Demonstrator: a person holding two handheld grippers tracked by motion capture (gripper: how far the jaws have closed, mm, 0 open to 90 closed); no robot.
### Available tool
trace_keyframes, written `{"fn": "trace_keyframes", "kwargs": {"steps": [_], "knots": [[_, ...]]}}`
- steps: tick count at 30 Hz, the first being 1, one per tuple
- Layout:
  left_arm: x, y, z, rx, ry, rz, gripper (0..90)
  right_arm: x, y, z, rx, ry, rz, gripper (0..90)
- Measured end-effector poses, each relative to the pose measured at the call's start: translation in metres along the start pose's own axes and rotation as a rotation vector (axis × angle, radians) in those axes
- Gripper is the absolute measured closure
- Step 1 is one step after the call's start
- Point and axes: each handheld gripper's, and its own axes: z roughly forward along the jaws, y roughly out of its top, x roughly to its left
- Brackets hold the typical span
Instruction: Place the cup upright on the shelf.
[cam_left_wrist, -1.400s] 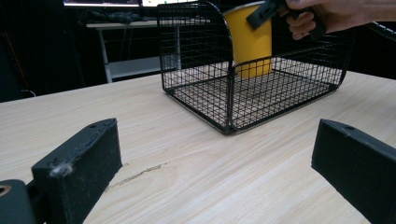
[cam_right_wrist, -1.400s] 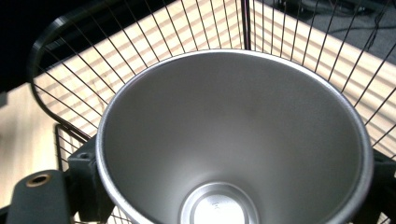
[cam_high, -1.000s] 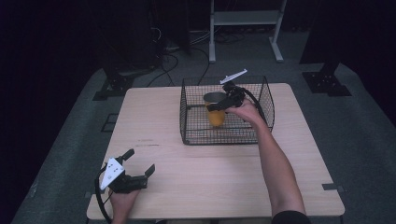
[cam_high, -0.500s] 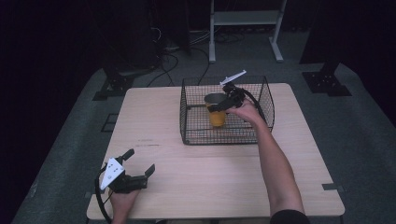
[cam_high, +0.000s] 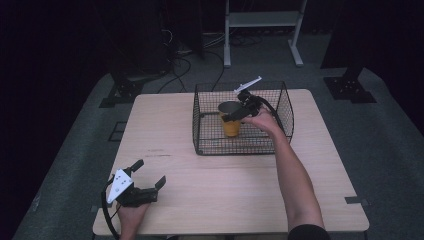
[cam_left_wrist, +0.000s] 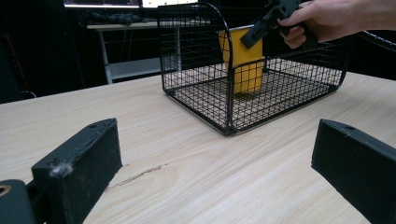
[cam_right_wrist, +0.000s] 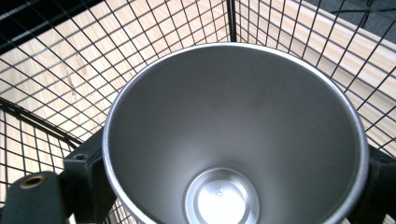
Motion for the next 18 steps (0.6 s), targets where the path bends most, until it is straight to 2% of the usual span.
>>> {"fn": "trace_keyframes", "kwargs": {"steps": [18], "knots": [[-0.0005,0.0001,0.0000,-0.001,0.002,0.002,0.8,0.0046,-0.0011,0.0002,0.038,0.005,-0.029,8.8]]}}
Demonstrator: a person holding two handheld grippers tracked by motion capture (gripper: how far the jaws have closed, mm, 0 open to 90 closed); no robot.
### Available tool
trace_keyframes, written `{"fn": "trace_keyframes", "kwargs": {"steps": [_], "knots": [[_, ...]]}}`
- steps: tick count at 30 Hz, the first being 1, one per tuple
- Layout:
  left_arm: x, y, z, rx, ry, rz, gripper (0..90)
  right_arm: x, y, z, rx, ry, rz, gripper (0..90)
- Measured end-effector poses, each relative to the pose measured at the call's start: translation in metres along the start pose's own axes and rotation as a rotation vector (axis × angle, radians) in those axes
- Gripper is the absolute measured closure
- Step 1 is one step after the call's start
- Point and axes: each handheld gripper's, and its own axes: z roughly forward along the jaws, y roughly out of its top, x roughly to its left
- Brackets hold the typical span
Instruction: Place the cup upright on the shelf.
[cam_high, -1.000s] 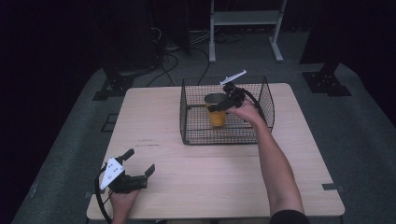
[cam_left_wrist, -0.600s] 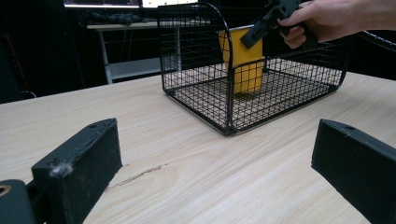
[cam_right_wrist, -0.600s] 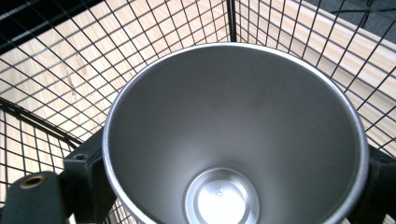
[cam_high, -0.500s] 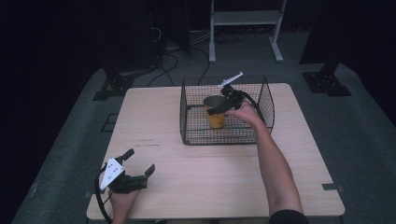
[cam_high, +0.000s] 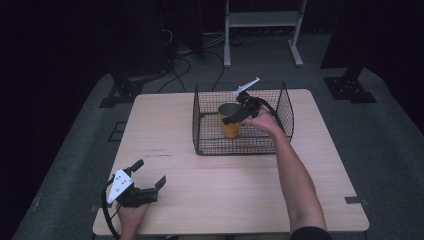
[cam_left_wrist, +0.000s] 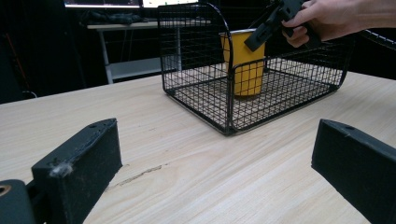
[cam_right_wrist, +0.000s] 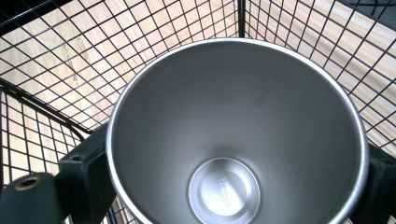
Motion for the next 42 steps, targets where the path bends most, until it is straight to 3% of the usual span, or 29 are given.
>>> {"fn": "trace_keyframes", "kwargs": {"steps": [29,42], "knots": [[-0.001,0.000,0.000,0.001,0.000,0.003,0.8,0.006,-0.008,-0.004,0.014,-0.007,-0.036,6.8],[-0.001,0.000,0.000,0.004,0.003,0.006,0.8,0.009,-0.004,-0.012,-0.029,-0.016,-0.026,1.4]]}}
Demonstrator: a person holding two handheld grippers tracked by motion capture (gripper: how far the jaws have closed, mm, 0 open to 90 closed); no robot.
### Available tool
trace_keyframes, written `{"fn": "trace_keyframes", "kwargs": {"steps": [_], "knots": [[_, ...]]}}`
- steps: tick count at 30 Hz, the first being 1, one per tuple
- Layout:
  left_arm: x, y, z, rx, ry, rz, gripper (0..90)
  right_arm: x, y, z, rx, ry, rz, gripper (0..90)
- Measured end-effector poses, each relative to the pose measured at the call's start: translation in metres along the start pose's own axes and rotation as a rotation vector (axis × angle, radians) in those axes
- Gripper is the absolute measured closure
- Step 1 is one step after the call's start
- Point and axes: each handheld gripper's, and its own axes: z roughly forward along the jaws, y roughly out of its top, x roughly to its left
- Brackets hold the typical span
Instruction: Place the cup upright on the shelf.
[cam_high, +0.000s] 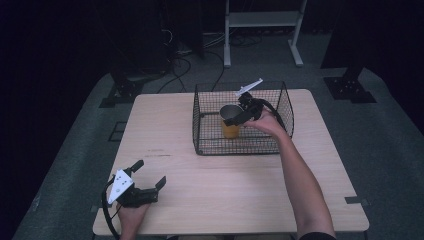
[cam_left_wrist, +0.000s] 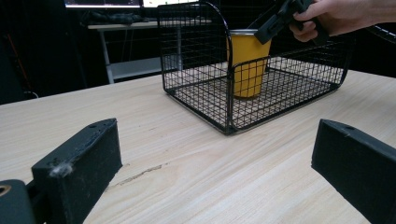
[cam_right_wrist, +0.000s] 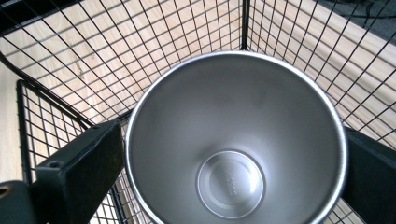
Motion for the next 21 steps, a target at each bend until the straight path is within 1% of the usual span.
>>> {"fn": "trace_keyframes", "kwargs": {"steps": [1,2,5,7,10,14,15,17,21], "knots": [[0.000,0.000,0.000,0.000,0.000,0.000,0.8,0.000,0.000,0.000,0.000,0.000,0.000,1.4],[0.000,0.000,0.000,-0.001,0.001,-0.001,0.8,0.000,0.001,-0.002,-0.003,-0.010,-0.001,0.0],[0.000,0.000,0.000,0.000,0.001,-0.001,0.8,0.000,0.001,-0.005,-0.012,-0.008,0.004,0.0],[0.000,0.000,0.001,0.000,0.002,-0.001,0.8,-0.001,0.002,-0.010,-0.032,-0.010,0.007,0.0],[0.001,0.000,0.001,0.001,0.002,-0.002,0.8,-0.002,0.003,-0.013,-0.044,-0.015,0.012,0.0],[0.001,0.000,0.001,0.001,0.004,-0.001,0.8,-0.003,0.004,-0.021,-0.075,-0.004,0.028,0.0],[0.001,0.000,0.001,0.001,0.004,-0.001,0.8,-0.002,0.005,-0.026,-0.089,-0.005,0.036,0.0],[0.001,0.000,0.001,0.001,0.004,-0.001,0.8,-0.002,0.005,-0.028,-0.096,-0.004,0.036,0.0],[0.001,0.000,0.001,0.002,0.006,0.000,0.8,0.002,0.008,-0.038,-0.120,-0.012,0.031,0.0]]}}
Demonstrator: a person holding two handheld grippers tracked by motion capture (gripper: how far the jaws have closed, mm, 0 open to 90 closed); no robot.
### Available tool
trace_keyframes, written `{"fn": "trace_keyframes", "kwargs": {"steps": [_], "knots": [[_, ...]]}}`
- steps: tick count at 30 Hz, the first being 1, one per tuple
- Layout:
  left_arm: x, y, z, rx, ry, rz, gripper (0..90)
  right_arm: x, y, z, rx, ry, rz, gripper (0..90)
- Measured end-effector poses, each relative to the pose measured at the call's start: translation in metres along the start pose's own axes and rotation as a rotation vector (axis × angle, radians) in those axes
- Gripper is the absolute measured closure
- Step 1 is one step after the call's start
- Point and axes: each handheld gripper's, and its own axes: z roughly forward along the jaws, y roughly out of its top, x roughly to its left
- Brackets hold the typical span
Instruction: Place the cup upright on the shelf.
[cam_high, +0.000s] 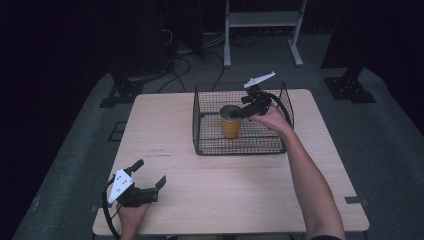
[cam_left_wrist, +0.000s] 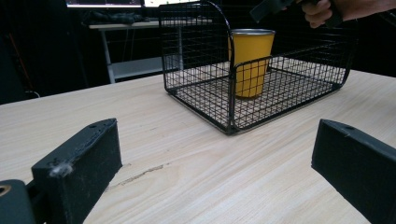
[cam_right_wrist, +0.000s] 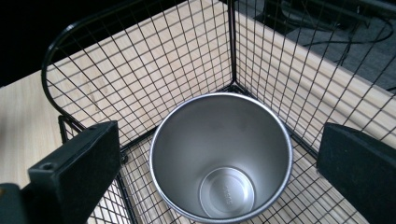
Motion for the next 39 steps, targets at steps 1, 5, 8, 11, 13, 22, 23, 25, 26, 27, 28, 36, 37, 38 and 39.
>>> {"fn": "trace_keyframes", "kwargs": {"steps": [1,5,8,11,13,22,23,25,26,27,28,36,37,38,39], "knots": [[0.000,0.000,0.000,0.002,-0.001,0.001,0.8,0.001,0.001,-0.002,-0.005,0.002,0.004,0.0],[-0.001,0.000,0.000,0.006,0.000,0.002,0.8,0.003,0.002,-0.009,-0.026,0.014,0.010,0.0],[-0.001,0.000,0.001,0.007,0.000,0.004,0.8,0.007,0.001,-0.017,-0.045,0.020,0.002,0.0],[-0.001,0.000,0.000,0.007,-0.001,0.004,0.9,0.009,0.000,-0.021,-0.050,0.024,0.003,0.0],[-0.001,0.000,0.000,0.005,-0.004,0.005,0.8,0.013,-0.001,-0.029,-0.069,0.034,0.005,0.0],[-0.001,0.000,0.000,0.005,-0.005,0.007,0.8,0.028,-0.013,-0.049,-0.088,0.071,-0.012,0.0],[-0.001,0.000,0.000,0.005,-0.005,0.006,0.8,0.028,-0.013,-0.049,-0.088,0.071,-0.012,0.0],[-0.001,0.000,0.000,0.006,-0.003,0.006,0.8,0.031,-0.018,-0.055,-0.098,0.086,-0.012,0.0],[-0.001,0.000,0.000,0.006,-0.003,0.006,0.8,0.031,-0.018,-0.055,-0.098,0.086,-0.012,0.0],[-0.001,0.000,0.000,0.007,-0.002,0.006,0.8,0.033,-0.021,-0.058,-0.098,0.089,-0.015,0.0],[-0.001,0.000,0.000,0.007,-0.002,0.006,0.8,0.033,-0.023,-0.059,-0.097,0.097,-0.011,0.0],[-0.001,0.000,0.000,0.006,-0.004,0.006,0.8,0.042,-0.038,-0.069,-0.110,0.116,-0.019,0.0],[-0.001,0.000,0.000,0.005,-0.004,0.006,0.8,0.044,-0.040,-0.070,-0.112,0.123,-0.020,0.0],[-0.001,0.000,0.000,0.006,-0.004,0.006,0.8,0.045,-0.043,-0.072,-0.115,0.126,-0.019,0.0],[-0.001,0.000,0.000,0.006,-0.004,0.007,0.8,0.048,-0.047,-0.075,-0.116,0.129,-0.019,0.0]]}}
